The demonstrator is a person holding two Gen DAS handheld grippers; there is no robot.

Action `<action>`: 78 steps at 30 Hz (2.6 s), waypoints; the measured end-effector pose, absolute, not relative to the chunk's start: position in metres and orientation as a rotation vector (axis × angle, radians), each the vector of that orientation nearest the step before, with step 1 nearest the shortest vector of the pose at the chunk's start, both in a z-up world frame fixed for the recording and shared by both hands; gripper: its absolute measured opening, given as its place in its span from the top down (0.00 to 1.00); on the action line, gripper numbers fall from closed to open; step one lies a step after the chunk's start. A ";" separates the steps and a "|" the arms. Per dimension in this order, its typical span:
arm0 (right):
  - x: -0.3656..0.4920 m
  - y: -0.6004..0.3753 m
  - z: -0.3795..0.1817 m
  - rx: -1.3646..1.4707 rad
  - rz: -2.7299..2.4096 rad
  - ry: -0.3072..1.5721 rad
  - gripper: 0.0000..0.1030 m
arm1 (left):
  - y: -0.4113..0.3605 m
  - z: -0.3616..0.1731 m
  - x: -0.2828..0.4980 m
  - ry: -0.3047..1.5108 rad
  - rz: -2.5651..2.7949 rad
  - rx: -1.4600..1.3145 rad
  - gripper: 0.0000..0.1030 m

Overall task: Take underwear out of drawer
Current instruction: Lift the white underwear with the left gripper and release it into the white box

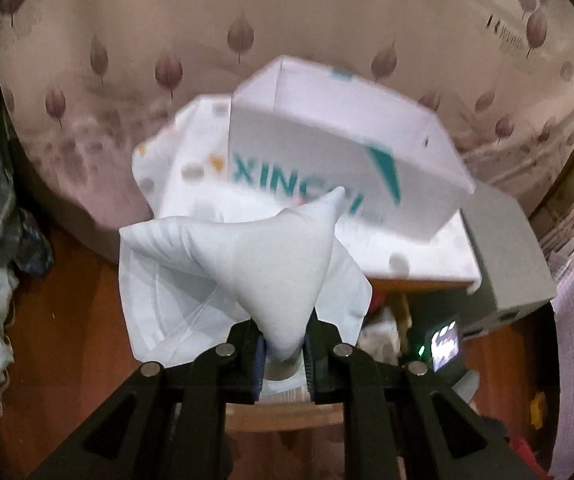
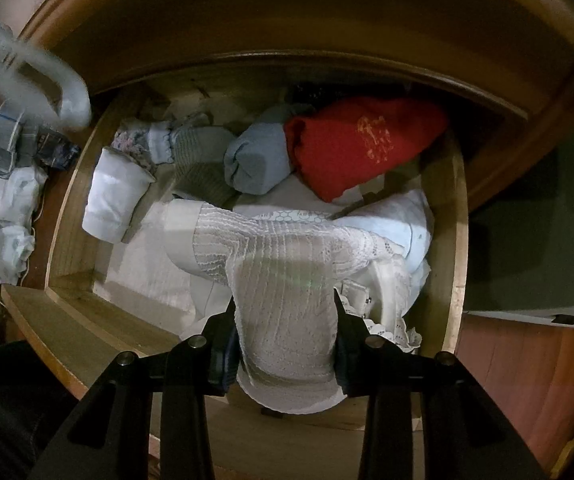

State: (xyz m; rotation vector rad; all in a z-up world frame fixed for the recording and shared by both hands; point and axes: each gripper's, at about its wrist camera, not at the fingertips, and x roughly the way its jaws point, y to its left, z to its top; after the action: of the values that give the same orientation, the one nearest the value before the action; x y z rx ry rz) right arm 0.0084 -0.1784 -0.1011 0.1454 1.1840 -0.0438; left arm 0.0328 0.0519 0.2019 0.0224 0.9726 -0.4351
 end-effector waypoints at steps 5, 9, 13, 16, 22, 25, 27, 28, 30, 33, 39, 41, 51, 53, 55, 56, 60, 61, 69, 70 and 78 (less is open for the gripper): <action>0.010 -0.179 -0.100 0.142 -0.044 1.187 0.66 | 0.048 0.260 0.049 0.873 -0.425 0.035 0.85; 0.012 -0.178 -0.100 0.140 -0.044 1.189 0.66 | 0.036 0.303 0.068 0.796 -0.439 0.039 0.85; 0.012 -0.179 -0.100 0.149 -0.044 1.189 0.66 | 0.014 0.333 0.093 0.733 -0.433 0.045 0.85; 0.011 -0.180 -0.101 0.152 -0.042 1.190 0.66 | -0.002 0.348 0.112 0.704 -0.450 0.051 0.85; 0.012 -0.183 -0.102 0.176 -0.037 1.195 0.67 | -0.039 0.344 0.164 0.690 -0.477 0.062 0.85; 0.011 -0.185 -0.102 0.185 -0.034 1.197 0.67 | -0.053 0.322 0.184 0.727 -0.481 0.077 0.85; 0.012 -0.184 -0.102 0.185 -0.033 1.198 0.67 | -0.064 0.304 0.198 0.755 -0.483 0.099 0.85; 0.012 -0.185 -0.102 0.186 -0.032 1.199 0.67 | -0.069 0.292 0.206 0.776 -0.474 0.110 0.85; 0.012 -0.186 -0.101 0.190 -0.029 1.201 0.67 | -0.074 0.273 0.216 0.805 -0.467 0.117 0.85; 0.012 -0.187 -0.102 0.201 -0.026 1.203 0.67 | -0.078 0.242 0.226 0.859 -0.445 0.121 0.85; 0.012 -0.186 -0.102 0.196 -0.027 1.205 0.66 | -0.083 0.208 0.226 0.926 -0.418 0.142 0.85; 0.012 -0.187 -0.102 0.198 -0.028 1.205 0.66 | -0.084 0.201 0.222 0.943 -0.411 0.135 0.85; 0.012 -0.186 -0.102 0.196 -0.029 1.207 0.66 | -0.075 0.190 0.204 1.025 -0.296 0.038 0.85; 0.012 -0.185 -0.102 0.192 -0.029 1.207 0.66 | -0.074 0.190 0.200 1.039 -0.270 0.022 0.85; 0.013 -0.185 -0.102 0.192 -0.030 1.207 0.66 | -0.075 0.191 0.196 1.046 -0.253 0.011 0.85; 0.013 -0.185 -0.102 0.193 -0.030 1.207 0.66 | -0.075 0.190 0.194 1.046 -0.242 0.010 0.85; 0.013 -0.185 -0.102 0.192 -0.030 1.207 0.66 | -0.081 0.192 0.187 1.029 -0.236 0.039 0.85; 0.013 -0.185 -0.102 0.192 -0.030 1.207 0.66 | -0.085 0.193 0.187 1.024 -0.239 0.057 0.85; 0.013 -0.185 -0.103 0.192 -0.030 1.206 0.66 | -0.086 0.194 0.188 0.976 -0.237 0.072 0.69; 0.013 -0.185 -0.103 0.192 -0.030 1.207 0.66 | -0.085 0.195 0.188 0.969 -0.237 0.073 0.62; 0.013 -0.184 -0.103 0.192 -0.030 1.206 0.66 | -0.084 0.220 0.179 0.834 -0.270 0.098 0.43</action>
State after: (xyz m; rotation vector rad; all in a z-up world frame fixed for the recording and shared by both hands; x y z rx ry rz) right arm 0.0127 -0.1836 -0.1031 0.1917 1.2058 -0.0305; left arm 0.1792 -0.0845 0.2197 0.0984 0.8342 -0.2696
